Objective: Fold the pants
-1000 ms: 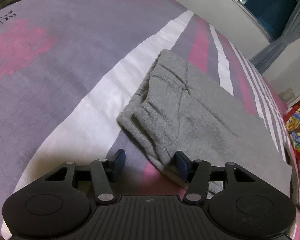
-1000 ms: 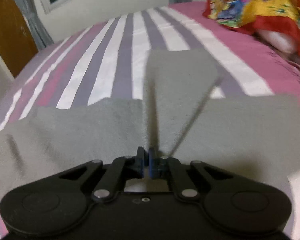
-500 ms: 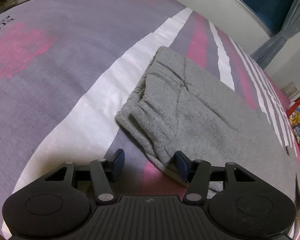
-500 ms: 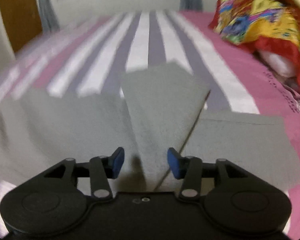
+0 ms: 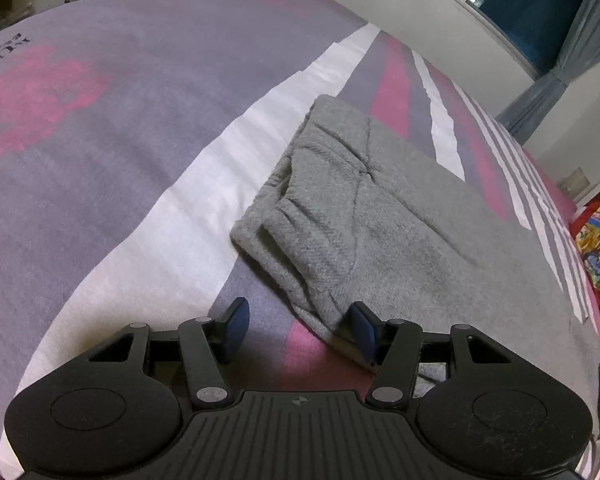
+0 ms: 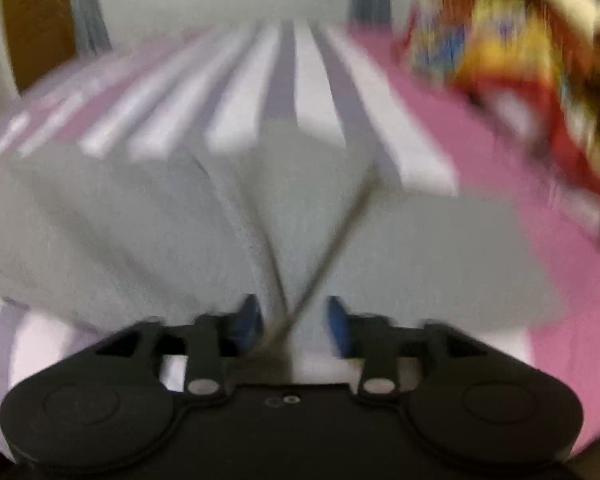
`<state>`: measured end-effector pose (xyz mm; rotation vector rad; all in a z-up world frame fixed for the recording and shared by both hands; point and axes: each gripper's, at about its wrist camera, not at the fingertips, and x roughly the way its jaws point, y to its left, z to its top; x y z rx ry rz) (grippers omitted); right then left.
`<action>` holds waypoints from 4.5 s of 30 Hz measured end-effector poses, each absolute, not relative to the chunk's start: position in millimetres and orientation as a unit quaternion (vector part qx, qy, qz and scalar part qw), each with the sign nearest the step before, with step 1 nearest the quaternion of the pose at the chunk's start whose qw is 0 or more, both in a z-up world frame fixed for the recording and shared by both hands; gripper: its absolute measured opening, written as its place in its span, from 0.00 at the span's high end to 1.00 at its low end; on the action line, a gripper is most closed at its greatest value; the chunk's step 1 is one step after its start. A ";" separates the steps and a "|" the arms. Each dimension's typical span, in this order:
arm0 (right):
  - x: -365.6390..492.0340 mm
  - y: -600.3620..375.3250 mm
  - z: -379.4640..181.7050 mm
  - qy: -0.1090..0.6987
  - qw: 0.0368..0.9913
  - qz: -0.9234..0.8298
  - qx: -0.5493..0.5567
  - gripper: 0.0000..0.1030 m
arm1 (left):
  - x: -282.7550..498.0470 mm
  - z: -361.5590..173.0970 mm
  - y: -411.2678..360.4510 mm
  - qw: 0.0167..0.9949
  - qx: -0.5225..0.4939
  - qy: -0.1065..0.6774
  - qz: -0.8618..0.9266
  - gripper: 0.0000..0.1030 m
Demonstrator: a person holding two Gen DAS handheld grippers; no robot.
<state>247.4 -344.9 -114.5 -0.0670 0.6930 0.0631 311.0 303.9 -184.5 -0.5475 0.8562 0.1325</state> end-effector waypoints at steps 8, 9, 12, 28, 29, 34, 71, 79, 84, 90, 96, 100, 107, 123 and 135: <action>331.8 -281.9 -110.2 0.334 0.921 0.054 -0.194 0.61 | 311.3 -184.1 305.2 0.869 -0.266 0.412 0.061 0.46; 342.7 -277.7 -109.8 0.334 0.918 0.056 -0.205 0.62 | 311.6 -184.0 305.7 0.869 -0.267 0.413 0.061 0.46; 369.7 -281.6 -106.7 0.349 0.913 0.059 -0.202 0.96 | 312.3 -183.9 306.9 0.867 -0.271 0.413 0.060 0.46; 225.6 -539.5 -176.7 0.279 0.882 -0.113 0.363 0.92 | 312.7 -184.7 306.8 0.866 -0.274 0.414 0.063 0.46; 223.0 -540.6 -176.6 0.272 0.881 -0.112 0.371 0.86 | 313.7 -184.2 306.7 0.865 -0.272 0.416 0.064 0.46; 230.2 -546.3 -171.0 0.272 0.882 -0.111 0.368 0.96 | 314.7 -184.3 306.1 0.864 -0.275 0.415 0.069 0.46; 510.3 -108.6 -146.0 0.418 0.784 0.459 -0.008 0.85 | 307.4 -196.3 331.0 0.885 -0.334 0.323 0.026 0.56; 530.5 -88.7 -150.2 0.435 0.777 0.456 -0.006 0.92 | 303.7 -194.4 334.2 0.889 -0.342 0.304 0.021 0.62; 525.7 -86.6 -134.3 0.382 0.819 0.429 -0.010 0.97 | 298.7 -193.1 332.8 0.900 -0.314 0.301 0.035 0.64; 503.7 -91.7 -148.1 0.389 0.852 0.349 -0.013 0.87 | 288.5 -184.3 337.4 0.894 -0.315 0.318 0.041 0.52; 433.9 -140.9 -132.9 0.339 0.884 0.321 0.032 0.82 | 281.4 -123.6 291.9 0.942 -0.197 0.266 0.047 0.49; 424.9 -180.8 -165.4 0.390 0.882 0.260 0.045 0.83 | 335.6 -135.5 249.1 0.923 -0.146 0.355 0.005 0.43; 375.9 -414.5 -171.6 0.368 0.908 0.053 0.194 0.96 | 337.2 -154.2 245.9 0.912 -0.152 0.381 0.015 0.43; 216.6 -582.5 -178.0 0.241 0.844 -0.072 0.473 0.44 | 338.4 -160.8 236.0 0.908 -0.146 0.391 0.025 0.42; 217.6 -554.3 -154.1 0.206 0.875 -0.073 0.433 0.96 | 334.4 -163.9 236.4 0.910 -0.152 0.385 0.032 0.42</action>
